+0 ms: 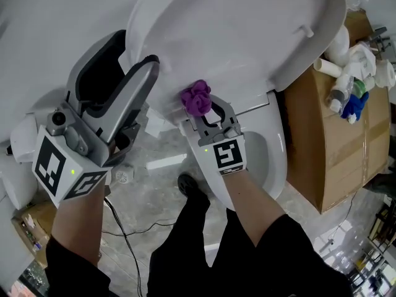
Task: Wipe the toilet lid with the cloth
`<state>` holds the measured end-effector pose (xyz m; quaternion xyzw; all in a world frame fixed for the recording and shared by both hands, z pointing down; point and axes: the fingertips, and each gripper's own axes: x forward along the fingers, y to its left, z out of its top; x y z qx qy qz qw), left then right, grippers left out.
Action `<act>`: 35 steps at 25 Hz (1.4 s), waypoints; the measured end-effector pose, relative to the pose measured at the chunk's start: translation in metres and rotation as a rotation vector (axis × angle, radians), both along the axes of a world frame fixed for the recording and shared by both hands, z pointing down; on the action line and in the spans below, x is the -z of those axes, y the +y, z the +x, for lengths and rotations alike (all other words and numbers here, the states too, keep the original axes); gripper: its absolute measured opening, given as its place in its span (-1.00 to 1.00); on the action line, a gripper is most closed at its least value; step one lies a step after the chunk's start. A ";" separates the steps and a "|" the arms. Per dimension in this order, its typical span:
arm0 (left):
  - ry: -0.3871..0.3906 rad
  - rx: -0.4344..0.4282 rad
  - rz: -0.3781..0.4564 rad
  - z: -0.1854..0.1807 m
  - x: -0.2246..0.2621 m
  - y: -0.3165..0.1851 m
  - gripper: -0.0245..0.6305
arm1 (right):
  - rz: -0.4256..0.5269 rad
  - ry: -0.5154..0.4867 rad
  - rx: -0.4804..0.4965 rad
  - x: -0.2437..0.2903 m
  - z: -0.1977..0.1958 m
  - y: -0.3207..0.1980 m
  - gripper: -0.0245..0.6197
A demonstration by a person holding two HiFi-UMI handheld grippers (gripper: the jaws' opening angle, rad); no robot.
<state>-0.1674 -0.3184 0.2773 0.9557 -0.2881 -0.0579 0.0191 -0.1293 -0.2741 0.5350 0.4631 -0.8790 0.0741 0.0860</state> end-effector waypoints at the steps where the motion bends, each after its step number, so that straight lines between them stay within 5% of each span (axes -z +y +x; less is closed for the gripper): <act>1: 0.000 0.000 0.001 0.000 0.001 0.000 -0.30 | -0.021 0.002 -0.001 -0.013 0.000 0.002 -0.69; 10: -0.021 0.003 0.011 0.002 0.001 0.000 -0.30 | -0.232 0.076 0.006 -0.103 0.010 0.016 -0.69; 14: -0.023 0.008 0.009 0.001 -0.001 0.001 -0.30 | -0.295 0.062 0.008 -0.091 0.017 0.020 -0.69; 26: -0.034 0.019 -0.047 -0.001 -0.008 0.002 -0.30 | 0.171 -0.126 -0.036 0.238 0.048 -0.023 -0.69; 30: -0.037 0.020 -0.047 -0.003 -0.006 0.003 -0.30 | 0.264 -0.097 -0.034 0.281 0.049 -0.049 -0.69; 35: -0.029 0.026 -0.042 0.000 -0.002 0.000 -0.30 | 0.290 -0.114 -0.033 0.264 0.049 -0.060 -0.69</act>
